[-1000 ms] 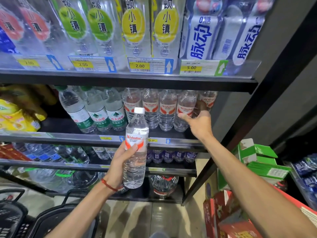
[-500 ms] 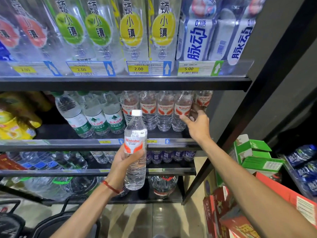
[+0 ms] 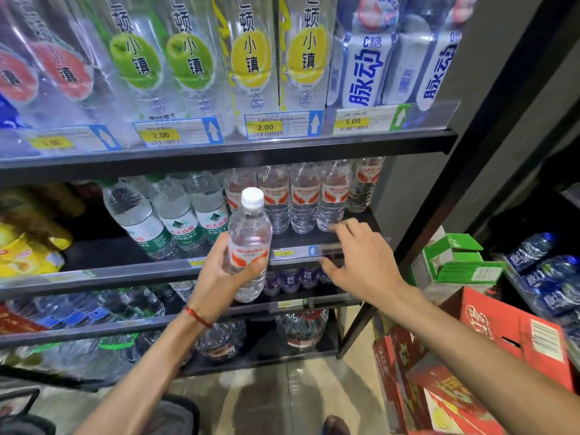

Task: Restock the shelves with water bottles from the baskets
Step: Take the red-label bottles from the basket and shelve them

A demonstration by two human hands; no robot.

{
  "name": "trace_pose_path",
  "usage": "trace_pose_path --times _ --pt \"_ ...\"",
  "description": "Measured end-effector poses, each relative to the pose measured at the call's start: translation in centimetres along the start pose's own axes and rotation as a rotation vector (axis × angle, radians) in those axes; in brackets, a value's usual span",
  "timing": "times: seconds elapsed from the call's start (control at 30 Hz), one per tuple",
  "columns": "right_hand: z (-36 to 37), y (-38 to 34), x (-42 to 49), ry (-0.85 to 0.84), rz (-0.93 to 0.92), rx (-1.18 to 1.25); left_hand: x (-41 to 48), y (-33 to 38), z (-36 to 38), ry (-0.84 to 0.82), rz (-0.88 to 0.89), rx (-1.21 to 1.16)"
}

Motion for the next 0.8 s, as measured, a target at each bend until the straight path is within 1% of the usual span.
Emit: trace_pose_path --times 0.17,0.23,0.37,0.5,0.67,0.8 --pt "-0.3 -1.3 -0.3 -0.028 0.006 0.051 1.5 2.5 -1.0 0.026 0.155 0.179" --pt "-0.2 -1.7 -0.4 -0.039 -0.017 0.052 2.2 3.0 -1.3 0.048 0.186 0.254" --pt "0.3 -2.2 -0.8 -0.097 -0.086 -0.015 3.2 2.2 -1.2 0.124 0.145 0.184" --pt "0.7 -2.5 -1.4 -0.13 -0.14 -0.05 4.6 0.8 -1.0 0.191 0.151 0.171" --pt "1.6 -2.6 -2.3 -0.154 -0.144 -0.045 6.2 -1.5 -1.2 0.171 0.093 0.143" --pt "2.3 -2.4 -2.8 -0.182 -0.12 -0.013 6.4 -2.0 -1.2 0.22 0.04 0.099"
Point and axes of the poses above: each hand's wrist, its own x-axis towards the middle knuckle, its own z-axis out of the palm, y = z × x, the point moved 6 cm from there along x, towards the middle knuckle, and after that the axes turned 11 degrees about y, right-handed, at the moved point
